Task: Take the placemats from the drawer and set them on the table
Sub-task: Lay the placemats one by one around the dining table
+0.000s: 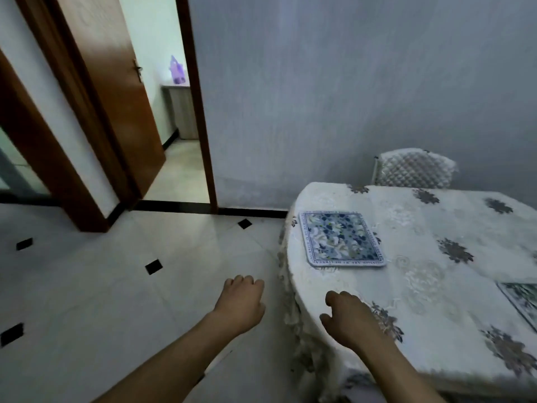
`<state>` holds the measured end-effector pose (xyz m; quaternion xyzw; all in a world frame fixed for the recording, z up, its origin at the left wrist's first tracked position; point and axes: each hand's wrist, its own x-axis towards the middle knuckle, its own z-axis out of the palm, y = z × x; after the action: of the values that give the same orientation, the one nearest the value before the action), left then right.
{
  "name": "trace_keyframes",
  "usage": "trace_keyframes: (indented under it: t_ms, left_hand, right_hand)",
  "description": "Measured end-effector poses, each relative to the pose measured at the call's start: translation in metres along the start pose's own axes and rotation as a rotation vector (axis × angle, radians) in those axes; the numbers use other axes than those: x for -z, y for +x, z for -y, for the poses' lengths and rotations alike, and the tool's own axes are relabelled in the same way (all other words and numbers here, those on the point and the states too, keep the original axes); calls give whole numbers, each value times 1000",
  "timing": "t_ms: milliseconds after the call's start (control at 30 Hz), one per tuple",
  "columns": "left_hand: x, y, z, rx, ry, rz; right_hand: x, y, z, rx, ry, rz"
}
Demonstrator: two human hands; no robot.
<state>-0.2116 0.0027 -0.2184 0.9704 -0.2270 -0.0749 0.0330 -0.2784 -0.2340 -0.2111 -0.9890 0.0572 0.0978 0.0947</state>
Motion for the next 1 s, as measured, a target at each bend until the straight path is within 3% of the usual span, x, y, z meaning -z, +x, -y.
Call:
trace_keyframes:
  t_ms: [333,700,1000]
  left_hand:
    - [2,130,-23,-272,70,51]
    - [9,275,-22,-323,110,88]
    - [-20,411,-20,-523,76,101]
  right_hand:
    - [-1,59,-51,-272,94,-25]
    - [-5,176,-94,-365,272,-17]
    - [-34,220,-116,-669,561,33]
